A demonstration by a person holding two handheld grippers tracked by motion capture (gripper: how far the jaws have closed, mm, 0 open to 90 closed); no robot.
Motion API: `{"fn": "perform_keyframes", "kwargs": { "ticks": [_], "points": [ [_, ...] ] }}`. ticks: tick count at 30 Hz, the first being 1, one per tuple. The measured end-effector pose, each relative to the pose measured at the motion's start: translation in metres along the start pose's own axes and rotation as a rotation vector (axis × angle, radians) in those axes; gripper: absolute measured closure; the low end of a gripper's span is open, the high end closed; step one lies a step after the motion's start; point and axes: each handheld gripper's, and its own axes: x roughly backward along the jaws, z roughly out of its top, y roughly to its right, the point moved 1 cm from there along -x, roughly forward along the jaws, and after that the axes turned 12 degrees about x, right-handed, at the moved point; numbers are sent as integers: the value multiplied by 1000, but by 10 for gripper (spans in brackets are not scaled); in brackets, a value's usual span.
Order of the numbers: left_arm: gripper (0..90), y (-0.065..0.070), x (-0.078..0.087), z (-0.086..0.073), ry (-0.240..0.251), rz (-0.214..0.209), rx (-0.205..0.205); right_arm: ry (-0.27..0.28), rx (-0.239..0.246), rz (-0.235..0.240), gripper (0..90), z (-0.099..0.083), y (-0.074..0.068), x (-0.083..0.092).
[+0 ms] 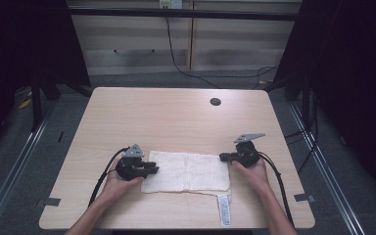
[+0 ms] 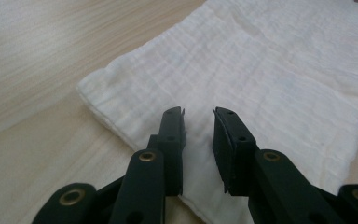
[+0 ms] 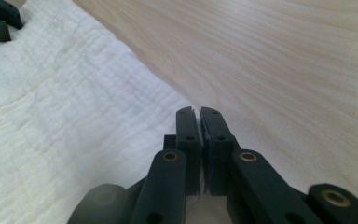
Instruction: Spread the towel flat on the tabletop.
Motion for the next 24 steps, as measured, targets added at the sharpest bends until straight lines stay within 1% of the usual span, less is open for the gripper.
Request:
{"fn": "perform_keyframes", "kwargs": {
  "ticks": [1,3,4,5,6,7,8,9,11,12,13,14,15,16,17,18,19,20,21,22,24],
  "points": [
    [723,1,2,-1,-5,0,-2,1,5,0,873,0,0,0],
    [716,4,5,-3,-18,6,-4,9,-4,1,875,1,0,-1],
    [707,5,6,-5,-21,1,-8,18,-3,3,875,2,-1,-2],
    [704,6,8,-6,-28,0,-12,14,-2,3,875,3,-2,-3],
    [697,7,10,-7,-38,-12,-10,11,7,5,875,5,-4,-4],
    [672,7,11,-7,-38,-20,-10,16,15,5,875,7,-5,-4],
    [650,7,13,-5,-29,-14,-22,23,10,10,875,8,-6,-5],
    [642,4,15,-2,-20,-14,-18,25,18,12,875,9,-6,-6],
    [631,-6,21,5,30,-9,21,27,17,12,875,11,-7,-7],
    [626,-13,23,11,45,9,37,28,20,13,875,11,-7,-8],
    [619,-18,24,14,58,24,48,29,20,12,875,11,-7,-8],
    [614,-24,25,18,73,40,71,31,18,12,875,11,-7,-8],
    [601,-29,23,21,69,73,66,31,17,16,875,11,-7,-8],
    [596,-33,21,23,71,97,65,33,15,16,875,11,-7,-9],
    [590,-39,19,25,68,74,91,37,11,17,874,11,-6,-9],
    [577,-41,15,25,63,65,99,36,9,19,875,11,-6,-9],
    [574,-42,13,25,49,73,87,37,10,19,875,11,-6,-10],
    [569,-43,10,24,33,52,87,38,10,19,875,11,-7,-10],
    [569,-43,7,22,22,59,82,37,11,19,874,11,-7,-10],
    [568,-43,7,22,20,66,82,38,9,17,874,11,-6,-9],
    [568,-45,7,21,19,48,88,37,5,23,874,11,-6,-10]
  ]
}}
